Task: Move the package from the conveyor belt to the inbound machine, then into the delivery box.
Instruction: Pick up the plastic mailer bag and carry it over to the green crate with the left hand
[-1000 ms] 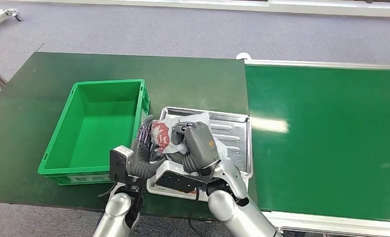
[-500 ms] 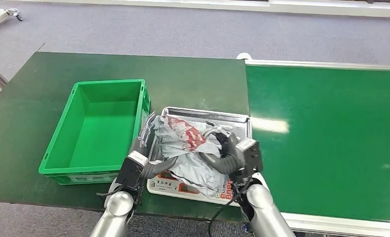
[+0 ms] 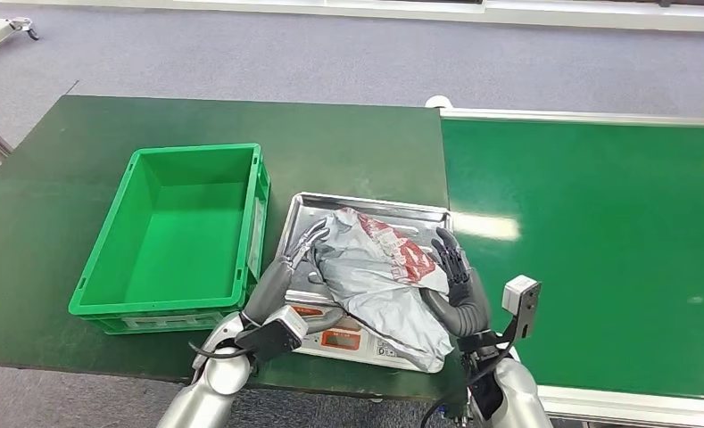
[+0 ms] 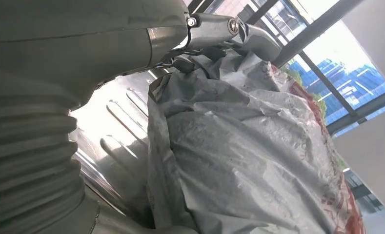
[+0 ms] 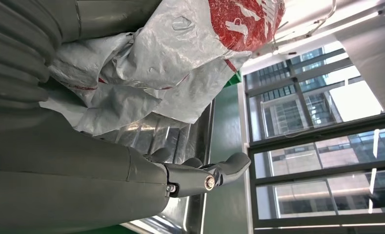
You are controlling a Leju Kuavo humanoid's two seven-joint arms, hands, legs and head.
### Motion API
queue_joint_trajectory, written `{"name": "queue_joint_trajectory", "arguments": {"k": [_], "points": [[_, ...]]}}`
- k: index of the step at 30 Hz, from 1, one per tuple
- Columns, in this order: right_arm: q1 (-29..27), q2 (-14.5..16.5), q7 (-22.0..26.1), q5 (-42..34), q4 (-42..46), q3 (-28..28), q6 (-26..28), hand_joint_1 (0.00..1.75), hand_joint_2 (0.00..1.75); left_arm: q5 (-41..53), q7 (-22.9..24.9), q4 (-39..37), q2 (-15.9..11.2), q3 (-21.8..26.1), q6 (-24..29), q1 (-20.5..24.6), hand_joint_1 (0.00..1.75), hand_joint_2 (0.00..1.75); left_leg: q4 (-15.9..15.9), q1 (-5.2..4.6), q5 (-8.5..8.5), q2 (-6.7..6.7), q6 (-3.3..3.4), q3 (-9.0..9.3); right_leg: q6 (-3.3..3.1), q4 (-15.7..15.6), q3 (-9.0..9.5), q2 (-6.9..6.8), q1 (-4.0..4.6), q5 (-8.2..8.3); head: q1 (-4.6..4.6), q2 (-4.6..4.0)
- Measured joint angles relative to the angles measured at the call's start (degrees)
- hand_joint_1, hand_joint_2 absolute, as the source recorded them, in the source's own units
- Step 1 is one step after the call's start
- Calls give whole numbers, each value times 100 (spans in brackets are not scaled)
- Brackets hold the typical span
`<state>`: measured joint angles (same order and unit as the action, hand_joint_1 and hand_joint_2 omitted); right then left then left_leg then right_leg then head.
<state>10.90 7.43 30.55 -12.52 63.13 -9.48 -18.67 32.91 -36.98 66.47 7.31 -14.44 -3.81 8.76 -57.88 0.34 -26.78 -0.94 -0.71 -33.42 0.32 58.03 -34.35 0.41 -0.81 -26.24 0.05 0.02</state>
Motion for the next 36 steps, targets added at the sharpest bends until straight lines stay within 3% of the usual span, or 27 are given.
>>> {"name": "queue_joint_trajectory", "arguments": {"k": [13,17,20,26,33,36], "points": [[49,-24,14,-5,-126,115,-85,0,175,288,-68,-195,-135,-200,-135,121,0,175,0,0,0,7,1,17,0,0,15,1,0,0,1,0],[88,-38,32,-13,-179,234,-408,0,175,1132,-251,-832,-359,-754,-461,595,0,175,0,0,5,4,3,18,2,0,21,-1,0,4,0,0],[96,-43,-50,-10,-191,354,-497,0,175,1145,-303,-1502,-520,-1428,-452,1084,0,175,0,-1,11,1,4,18,3,0,23,-2,-1,9,0,0],[-26,-49,-178,-52,-103,602,-519,0,175,914,-301,-2459,-580,-2799,637,1915,0,175,-2,-5,15,-9,7,18,6,0,27,-9,-4,12,-1,0],[-352,-3,-342,-153,294,814,-545,0,175,1377,407,-2987,-29,-3137,2129,2292,0,175,-4,-13,10,-13,11,9,7,0,16,-11,-12,11,1,0],[-408,12,-358,-153,392,853,-539,0,175,1410,574,-3195,182,-3140,2474,2355,0,175,-3,-14,10,-10,11,6,7,0,13,-11,-13,11,1,0]]}}
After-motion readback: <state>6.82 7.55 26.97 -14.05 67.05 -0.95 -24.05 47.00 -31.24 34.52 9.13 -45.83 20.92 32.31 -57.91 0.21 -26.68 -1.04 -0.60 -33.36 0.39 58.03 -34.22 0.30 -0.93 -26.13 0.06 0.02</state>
